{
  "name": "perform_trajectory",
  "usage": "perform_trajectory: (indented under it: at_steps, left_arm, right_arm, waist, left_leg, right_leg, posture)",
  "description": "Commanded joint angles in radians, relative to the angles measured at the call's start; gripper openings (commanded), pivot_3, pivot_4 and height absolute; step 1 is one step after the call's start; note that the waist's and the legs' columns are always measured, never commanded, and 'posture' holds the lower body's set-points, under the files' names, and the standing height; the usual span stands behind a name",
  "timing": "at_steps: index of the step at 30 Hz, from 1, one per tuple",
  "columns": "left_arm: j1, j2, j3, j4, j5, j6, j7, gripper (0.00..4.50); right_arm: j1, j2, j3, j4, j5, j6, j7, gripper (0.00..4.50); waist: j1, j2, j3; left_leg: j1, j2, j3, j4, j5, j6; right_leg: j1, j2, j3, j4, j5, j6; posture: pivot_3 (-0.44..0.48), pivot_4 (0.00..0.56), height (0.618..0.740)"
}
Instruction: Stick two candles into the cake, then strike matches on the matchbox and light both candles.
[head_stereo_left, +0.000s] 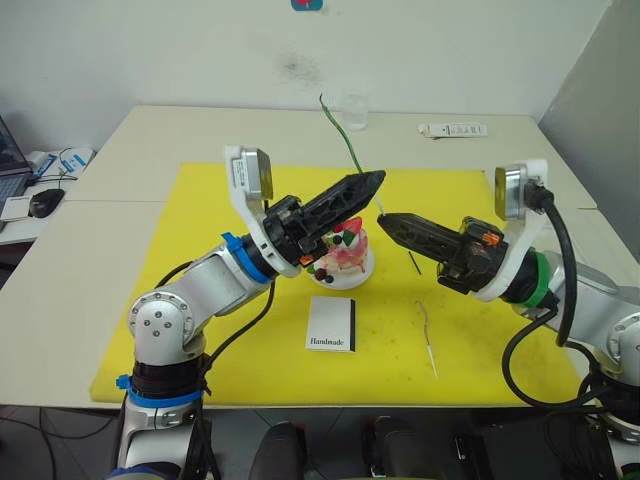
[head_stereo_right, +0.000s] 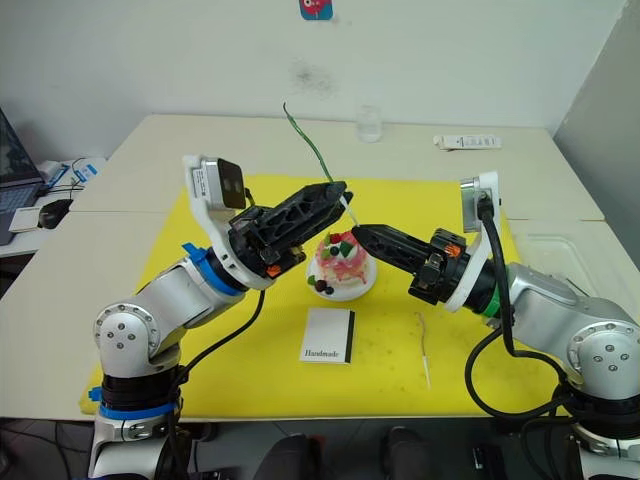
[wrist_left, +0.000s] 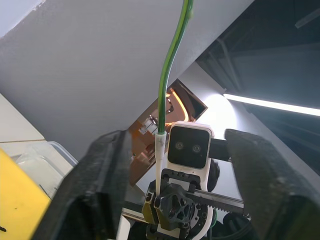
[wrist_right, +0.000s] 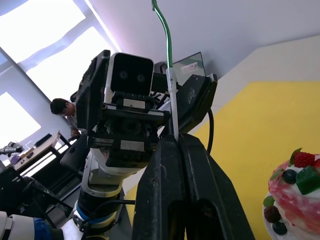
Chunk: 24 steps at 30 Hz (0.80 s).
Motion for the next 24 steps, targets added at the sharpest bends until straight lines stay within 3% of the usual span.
perform_trajectory:
  at_steps: [1, 7, 13, 17, 21, 24]
  left_arm:
    - [-0.017, -0.002, -0.002, -0.007, -0.018, -0.011, -0.015, 2.01]
    - [-0.016, -0.011, -0.007, 0.000, -0.002, -0.017, -0.020, 0.04]
    - [-0.018, -0.005, -0.011, 0.002, -0.004, -0.009, -0.036, 0.02]
    - [-0.020, 0.006, -0.002, -0.003, -0.017, -0.006, -0.040, 0.00]
    - [-0.037, 0.038, 0.025, -0.004, 0.033, -0.019, -0.064, 0.00]
    - [-0.052, 0.119, 0.060, -0.018, 0.112, -0.017, -0.104, 0.00]
  right_arm:
    - [-0.012, -0.017, 0.000, -0.029, 0.024, -0.020, 0.007, 0.00]
    - [-0.015, -0.021, 0.009, -0.022, 0.018, -0.024, 0.014, 0.00]
    - [-0.021, -0.020, 0.020, -0.014, 0.042, -0.024, -0.003, 0.00]
    - [-0.019, -0.029, 0.011, -0.013, 0.019, -0.029, -0.003, 0.90]
    - [0.004, -0.083, -0.013, -0.017, -0.029, -0.010, 0.042, 2.41]
    - [0.028, -0.176, -0.023, -0.047, -0.167, 0.007, 0.143, 3.49]
  waist:
    - [0.000, 0.000, 0.000]
    - [0.000, 0.000, 0.000]
    - [0.000, 0.000, 0.000]
    - [0.000, 0.000, 0.000]
    - [0.000, 0.000, 0.000]
    - [0.000, 0.000, 0.000]
  left_leg:
    - [0.000, 0.000, 0.000, 0.000, 0.000, 0.000]
    - [0.000, 0.000, 0.000, 0.000, 0.000, 0.000]
    - [0.000, 0.000, 0.000, 0.000, 0.000, 0.000]
    - [0.000, 0.000, 0.000, 0.000, 0.000, 0.000]
    - [0.000, 0.000, 0.000, 0.000, 0.000, 0.000]
    - [0.000, -0.001, 0.000, -0.001, 0.000, 0.000]
  right_leg:
    - [0.000, 0.000, 0.000, 0.000, 0.000, 0.000]
    - [0.000, 0.000, 0.000, 0.000, 0.000, 0.000]
    - [0.000, 0.000, 0.000, -0.001, 0.000, 0.000]
    - [0.000, 0.000, 0.000, 0.000, 0.000, 0.000]
    - [0.000, 0.000, 0.000, -0.001, 0.000, 0.000]
    - [0.000, 0.000, 0.000, -0.001, 0.000, 0.000]
  posture:
    - [0.000, 0.150, 0.740]
    - [0.000, 0.150, 0.740]
    - [0.000, 0.150, 0.740]
    - [0.000, 0.150, 0.740]
    - [0.000, 0.150, 0.740]
    - [0.000, 0.150, 0.740]
